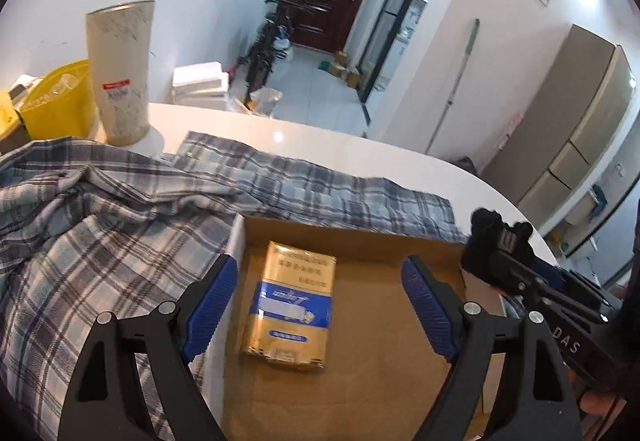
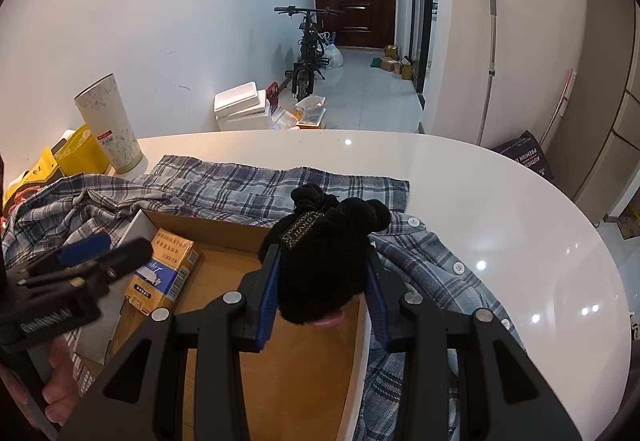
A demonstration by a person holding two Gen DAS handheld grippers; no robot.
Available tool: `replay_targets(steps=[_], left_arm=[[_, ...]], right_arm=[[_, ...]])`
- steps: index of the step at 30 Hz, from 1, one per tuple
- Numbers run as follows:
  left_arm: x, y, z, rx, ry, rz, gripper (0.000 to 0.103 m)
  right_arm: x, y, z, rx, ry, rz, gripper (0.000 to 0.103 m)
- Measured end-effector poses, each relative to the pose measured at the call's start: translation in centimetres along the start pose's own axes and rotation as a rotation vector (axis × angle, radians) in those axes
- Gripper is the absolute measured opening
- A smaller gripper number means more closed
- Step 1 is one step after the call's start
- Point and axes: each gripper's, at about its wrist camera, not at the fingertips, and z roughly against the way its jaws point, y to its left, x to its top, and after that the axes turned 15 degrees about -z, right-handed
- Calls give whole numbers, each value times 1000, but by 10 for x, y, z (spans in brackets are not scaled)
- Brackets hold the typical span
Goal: Organize objects
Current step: 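Lower the Liqun pack into the box and open the left gripper, then lower the plush toy into the box and open the right gripper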
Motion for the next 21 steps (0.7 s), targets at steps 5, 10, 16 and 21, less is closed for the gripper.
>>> replay_targets(steps=[5,10,16,21], left_arm=[[0,-2,-1,10,11,-8,86],[2,-9,4,36,-10,-45,86],[1,-11,3,36,2,-51,86],[0,-5,0,32,17,-21,86]], right_arm=[[-2,1,-7,-11,18,8,38],[-5,-2,-18,-19,49,6,38],[-9,0,-25,-20,73,14,40],[-12,0,-29,-29,94,21,40]])
